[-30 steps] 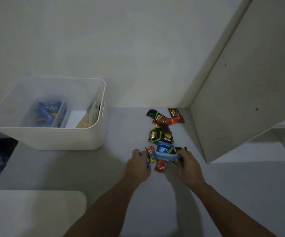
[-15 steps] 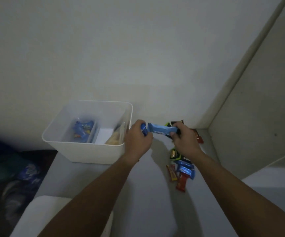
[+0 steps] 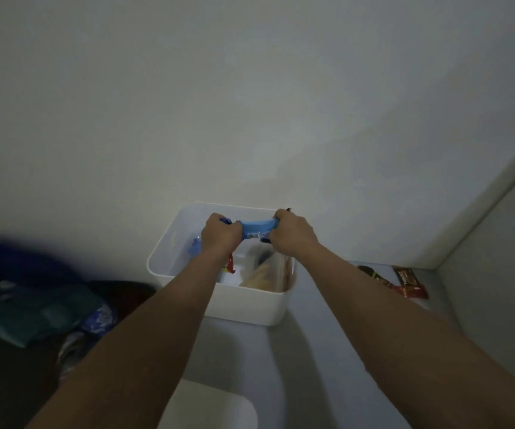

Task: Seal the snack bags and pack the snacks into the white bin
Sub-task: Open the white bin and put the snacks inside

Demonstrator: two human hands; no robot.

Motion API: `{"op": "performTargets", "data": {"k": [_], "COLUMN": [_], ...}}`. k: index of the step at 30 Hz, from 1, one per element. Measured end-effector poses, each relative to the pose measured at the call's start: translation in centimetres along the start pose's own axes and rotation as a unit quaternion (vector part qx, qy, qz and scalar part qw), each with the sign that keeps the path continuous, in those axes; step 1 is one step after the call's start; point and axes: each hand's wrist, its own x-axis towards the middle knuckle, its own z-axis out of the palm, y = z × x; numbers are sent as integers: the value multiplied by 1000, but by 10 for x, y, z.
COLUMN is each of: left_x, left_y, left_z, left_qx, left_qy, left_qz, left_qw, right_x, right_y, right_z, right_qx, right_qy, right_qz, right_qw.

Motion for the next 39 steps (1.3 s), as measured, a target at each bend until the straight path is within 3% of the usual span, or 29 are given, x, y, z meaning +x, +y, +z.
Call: {"op": "performTargets", "data": {"k": [3, 8, 10, 13, 16, 20, 23, 26, 31, 34, 39], "left_x": [6, 17, 18, 18, 3, -29, -62, -94, -138, -155, -164], "left_y": [-12, -29, -28, -26, -12, 0, 2, -9, -53, -79, -114], "left_z": [0, 0, -2, 0, 6, 43, 83, 126, 184, 209, 245], "left_qx": [-3, -9, -57, 4, 33, -11, 10, 55, 156, 265, 389], "left_qy": [-2, -115, -107, -61, -15, 9, -23, -87, -244, -327, -390], "left_qz": [-31, -100, -103, -88, -26, 163, 287, 347, 303, 287, 259], "left_qw": [1000, 988, 987, 994, 999, 987, 958, 932, 908, 860, 793], "right_x": [15, 25, 28, 29, 23, 6, -15, -36, -75, -100, -119], "right_y": [-8, -5, 0, 13, 36, 82, 129, 182, 260, 291, 325], "right_z": [25, 41, 37, 24, 8, -15, -29, -37, -42, -42, -33], "right_qx": [11, 119, 158, 207, 244, 287, 254, 217, 127, 76, -57], "right_qy": [-27, -62, -42, 6, 59, 88, 96, 89, 39, -28, -156], "right_qz": [42, 52, 66, 97, 103, 131, 142, 173, 222, 213, 146], "right_qw": [999, 990, 984, 973, 962, 945, 952, 957, 966, 974, 975]}}
